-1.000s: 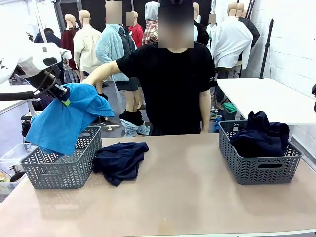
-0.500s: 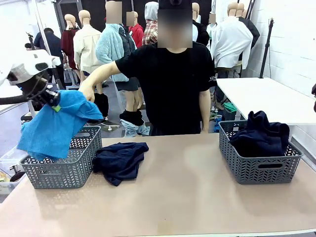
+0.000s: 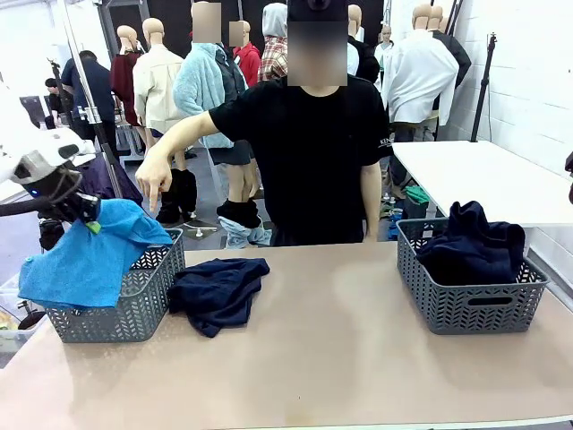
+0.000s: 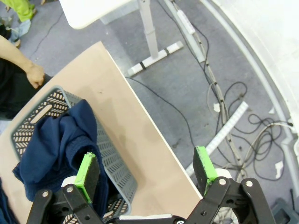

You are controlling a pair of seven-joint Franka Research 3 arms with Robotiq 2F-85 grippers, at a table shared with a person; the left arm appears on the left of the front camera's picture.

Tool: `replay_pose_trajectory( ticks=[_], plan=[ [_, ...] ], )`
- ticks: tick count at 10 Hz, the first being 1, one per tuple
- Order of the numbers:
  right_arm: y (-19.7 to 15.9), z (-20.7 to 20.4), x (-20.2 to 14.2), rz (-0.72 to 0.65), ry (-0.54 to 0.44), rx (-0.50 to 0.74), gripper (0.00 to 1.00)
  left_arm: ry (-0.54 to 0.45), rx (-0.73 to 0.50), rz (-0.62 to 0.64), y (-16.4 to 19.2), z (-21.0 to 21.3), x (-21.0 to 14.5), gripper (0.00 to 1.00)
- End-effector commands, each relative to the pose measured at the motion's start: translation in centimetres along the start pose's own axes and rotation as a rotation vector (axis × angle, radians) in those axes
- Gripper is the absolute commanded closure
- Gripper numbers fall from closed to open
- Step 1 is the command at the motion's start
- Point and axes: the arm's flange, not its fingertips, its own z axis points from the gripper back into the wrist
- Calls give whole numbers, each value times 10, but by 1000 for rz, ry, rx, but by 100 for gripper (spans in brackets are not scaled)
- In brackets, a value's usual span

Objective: Sort the tops and bottoms.
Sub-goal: Sort the clothes according to human instructions.

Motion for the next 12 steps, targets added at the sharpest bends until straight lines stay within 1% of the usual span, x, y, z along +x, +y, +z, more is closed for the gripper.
replay_pose_trajectory(
  ticks=[1,2,4,6,7,9,10,11,12],
  plan=[
    [2,0,0,10,4,-19,0,44,-41,-29,-19,-23,28,100],
    [2,0,0,10,4,-19,0,90,-6,-12,-24,-44,35,100],
    [2,0,0,10,4,-19,0,148,-18,39,-15,-75,40,100],
    [2,0,0,10,4,-19,0,128,-21,103,2,-97,34,100],
    [2,0,0,10,4,-19,0,138,-31,140,9,-109,28,100],
    [2,0,0,10,4,-19,0,183,-99,128,6,-137,10,100],
    [2,0,0,10,4,-19,0,203,-90,125,2,-145,2,100],
    [2,0,0,10,4,-19,0,202,-59,123,0,-149,-4,100],
    [2,0,0,10,4,-19,0,180,-61,130,1,-147,-3,100]
  ],
)
